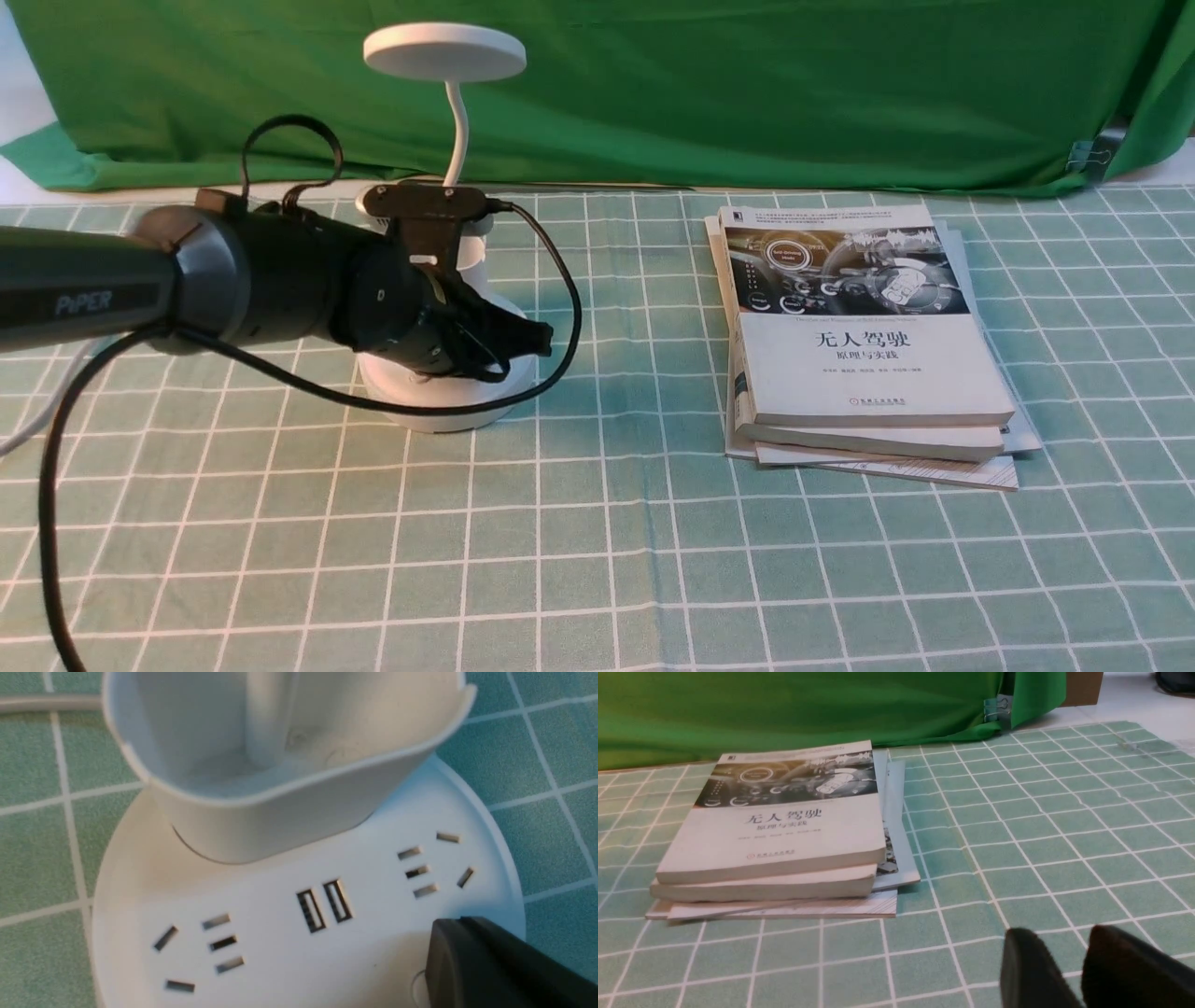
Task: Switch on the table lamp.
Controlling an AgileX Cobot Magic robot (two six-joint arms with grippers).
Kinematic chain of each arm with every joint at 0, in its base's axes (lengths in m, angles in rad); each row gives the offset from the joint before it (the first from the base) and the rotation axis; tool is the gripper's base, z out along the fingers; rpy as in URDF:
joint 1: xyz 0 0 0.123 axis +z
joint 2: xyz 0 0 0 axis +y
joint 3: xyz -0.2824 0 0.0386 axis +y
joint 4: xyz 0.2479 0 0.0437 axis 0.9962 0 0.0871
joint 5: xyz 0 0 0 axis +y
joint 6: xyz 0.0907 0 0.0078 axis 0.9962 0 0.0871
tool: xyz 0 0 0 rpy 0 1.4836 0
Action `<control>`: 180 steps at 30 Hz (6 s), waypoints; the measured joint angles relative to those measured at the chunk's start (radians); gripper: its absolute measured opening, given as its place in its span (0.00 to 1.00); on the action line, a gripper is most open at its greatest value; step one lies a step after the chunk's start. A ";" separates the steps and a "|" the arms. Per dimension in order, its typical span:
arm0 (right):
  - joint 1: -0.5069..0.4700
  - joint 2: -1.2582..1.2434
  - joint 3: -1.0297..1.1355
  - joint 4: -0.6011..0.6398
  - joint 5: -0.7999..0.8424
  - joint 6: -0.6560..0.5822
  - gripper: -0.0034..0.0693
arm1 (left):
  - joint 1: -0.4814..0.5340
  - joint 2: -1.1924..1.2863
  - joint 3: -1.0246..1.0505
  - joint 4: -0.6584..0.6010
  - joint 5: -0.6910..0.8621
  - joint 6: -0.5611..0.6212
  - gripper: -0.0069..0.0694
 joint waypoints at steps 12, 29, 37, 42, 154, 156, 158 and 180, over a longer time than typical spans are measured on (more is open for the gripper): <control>0.000 0.000 0.000 0.000 0.000 0.000 0.38 | 0.000 -0.210 0.073 -0.105 0.289 0.066 0.09; 0.000 0.000 0.000 0.000 0.000 0.000 0.38 | -0.001 -1.167 0.537 -0.204 0.009 0.235 0.09; 0.000 0.000 0.000 0.000 -0.001 0.000 0.38 | -0.001 -1.467 0.772 -0.183 -0.085 0.242 0.09; 0.000 0.000 0.000 0.000 0.000 0.000 0.38 | -0.001 -1.511 0.867 -0.179 -0.125 0.242 0.09; 0.000 0.000 0.000 0.000 -0.002 0.000 0.38 | 0.406 -1.909 1.198 -0.064 -0.012 0.256 0.09; 0.000 0.000 0.000 0.000 -0.001 0.000 0.38 | 0.406 -1.909 1.198 -0.064 -0.012 0.256 0.09; 0.000 0.000 0.000 0.000 -0.001 0.000 0.38 | 0.406 -1.909 1.198 -0.064 -0.012 0.256 0.09; 0.000 0.000 0.000 0.000 -0.001 0.000 0.38 | 0.406 -1.909 1.198 -0.064 -0.016 0.256 0.09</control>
